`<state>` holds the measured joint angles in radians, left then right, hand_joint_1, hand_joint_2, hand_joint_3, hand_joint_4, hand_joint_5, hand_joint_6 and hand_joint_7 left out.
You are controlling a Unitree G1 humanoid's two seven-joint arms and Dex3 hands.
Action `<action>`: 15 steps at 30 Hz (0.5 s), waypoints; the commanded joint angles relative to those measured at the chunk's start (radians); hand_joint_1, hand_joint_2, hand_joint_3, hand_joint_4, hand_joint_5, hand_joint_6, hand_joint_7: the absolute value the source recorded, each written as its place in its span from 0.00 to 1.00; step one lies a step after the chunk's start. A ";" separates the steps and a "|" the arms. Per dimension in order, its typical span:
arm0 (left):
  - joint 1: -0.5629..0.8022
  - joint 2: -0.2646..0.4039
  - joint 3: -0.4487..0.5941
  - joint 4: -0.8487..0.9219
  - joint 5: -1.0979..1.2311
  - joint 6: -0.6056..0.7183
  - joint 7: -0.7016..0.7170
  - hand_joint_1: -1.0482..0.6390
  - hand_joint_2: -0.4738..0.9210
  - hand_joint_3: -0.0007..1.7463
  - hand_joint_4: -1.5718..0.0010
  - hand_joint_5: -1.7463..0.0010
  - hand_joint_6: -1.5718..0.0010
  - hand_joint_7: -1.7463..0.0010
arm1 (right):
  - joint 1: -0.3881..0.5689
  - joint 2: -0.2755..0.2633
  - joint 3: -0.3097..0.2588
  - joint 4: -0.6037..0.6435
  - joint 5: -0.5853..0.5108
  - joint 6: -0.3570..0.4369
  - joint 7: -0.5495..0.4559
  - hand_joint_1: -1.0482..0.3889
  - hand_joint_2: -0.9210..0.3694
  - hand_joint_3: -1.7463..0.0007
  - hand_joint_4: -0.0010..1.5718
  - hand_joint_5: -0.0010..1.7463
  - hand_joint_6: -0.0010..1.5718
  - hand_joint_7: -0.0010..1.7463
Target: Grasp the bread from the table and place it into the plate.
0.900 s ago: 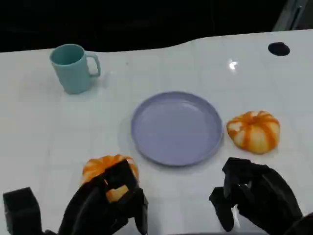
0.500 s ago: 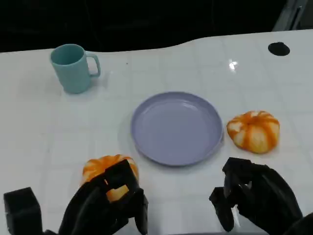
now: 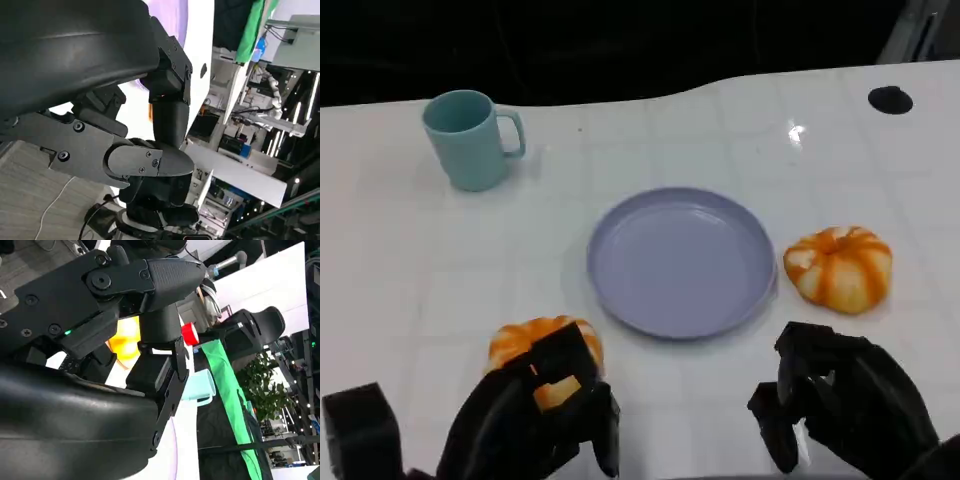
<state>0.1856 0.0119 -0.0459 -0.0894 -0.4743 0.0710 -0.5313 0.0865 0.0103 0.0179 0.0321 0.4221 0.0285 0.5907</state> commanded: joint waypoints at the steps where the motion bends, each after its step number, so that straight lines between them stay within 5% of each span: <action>1: -0.003 0.019 0.013 -0.007 0.050 -0.102 -0.011 0.27 1.00 0.20 0.52 0.00 0.68 0.02 | 0.003 -0.010 -0.002 -0.002 0.000 -0.015 0.005 0.04 0.14 0.77 0.78 0.92 0.68 0.84; 7: -0.029 0.074 0.018 -0.015 0.252 -0.305 0.039 0.24 1.00 0.16 0.70 0.08 0.74 0.35 | 0.007 -0.011 0.001 -0.009 -0.003 -0.010 -0.001 0.05 0.13 0.78 0.78 0.92 0.68 0.84; 10: -0.040 0.117 0.025 -0.031 0.352 -0.359 0.072 0.26 1.00 0.13 0.70 0.29 0.72 0.63 | 0.007 -0.010 0.002 -0.010 -0.008 -0.013 -0.005 0.05 0.13 0.78 0.78 0.92 0.68 0.84; 15: -0.043 0.195 0.028 -0.081 0.531 -0.398 0.140 0.31 0.99 0.03 0.74 0.45 0.72 0.87 | 0.012 -0.010 0.006 -0.023 -0.003 0.003 -0.011 0.05 0.13 0.79 0.78 0.92 0.68 0.85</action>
<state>0.1423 0.1646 -0.0302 -0.1355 -0.0105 -0.3114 -0.4272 0.0883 0.0104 0.0225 0.0301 0.4198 0.0270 0.5868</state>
